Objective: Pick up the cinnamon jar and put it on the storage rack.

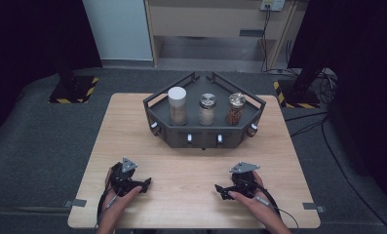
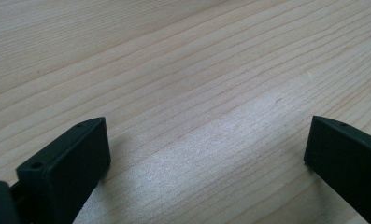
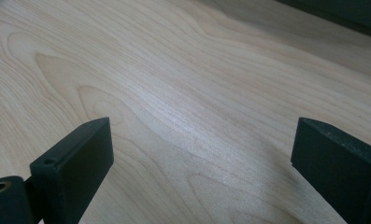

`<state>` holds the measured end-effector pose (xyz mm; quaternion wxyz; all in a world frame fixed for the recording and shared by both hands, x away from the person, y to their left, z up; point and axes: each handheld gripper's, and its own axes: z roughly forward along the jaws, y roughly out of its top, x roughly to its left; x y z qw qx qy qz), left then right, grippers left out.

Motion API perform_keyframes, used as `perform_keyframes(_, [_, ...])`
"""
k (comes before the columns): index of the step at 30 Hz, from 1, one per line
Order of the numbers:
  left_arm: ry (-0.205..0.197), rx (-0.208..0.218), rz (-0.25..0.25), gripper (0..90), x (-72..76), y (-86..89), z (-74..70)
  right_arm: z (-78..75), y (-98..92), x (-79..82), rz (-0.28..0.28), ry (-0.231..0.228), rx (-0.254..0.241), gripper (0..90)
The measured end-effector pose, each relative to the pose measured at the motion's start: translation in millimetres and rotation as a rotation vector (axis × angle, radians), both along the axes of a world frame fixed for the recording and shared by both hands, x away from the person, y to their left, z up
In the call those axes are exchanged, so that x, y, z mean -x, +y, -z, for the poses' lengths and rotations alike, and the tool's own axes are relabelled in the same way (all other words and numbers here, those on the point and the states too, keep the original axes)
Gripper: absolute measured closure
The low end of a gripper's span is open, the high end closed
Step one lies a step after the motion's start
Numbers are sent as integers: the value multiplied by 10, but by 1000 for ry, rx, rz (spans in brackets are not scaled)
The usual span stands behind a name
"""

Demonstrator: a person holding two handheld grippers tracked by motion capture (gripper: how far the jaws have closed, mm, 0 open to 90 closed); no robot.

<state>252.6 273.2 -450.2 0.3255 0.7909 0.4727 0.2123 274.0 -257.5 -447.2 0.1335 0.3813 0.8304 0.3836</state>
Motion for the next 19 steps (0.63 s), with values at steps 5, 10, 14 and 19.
perform_keyframes(5, [0,0,0,0,0,0,0,58,20,2,4,-2,17,59])
perform_keyframes(10, [0,0,0,0,0,0,0,111,49,39,-4,-31,36,41])
perform_keyframes(14, [0,0,-1,0,2,-2,1,134,70,72,-8,-52,49,36])
perform_keyframes(19, [0,0,-1,0,2,-1,1,134,73,72,-7,-51,50,34])
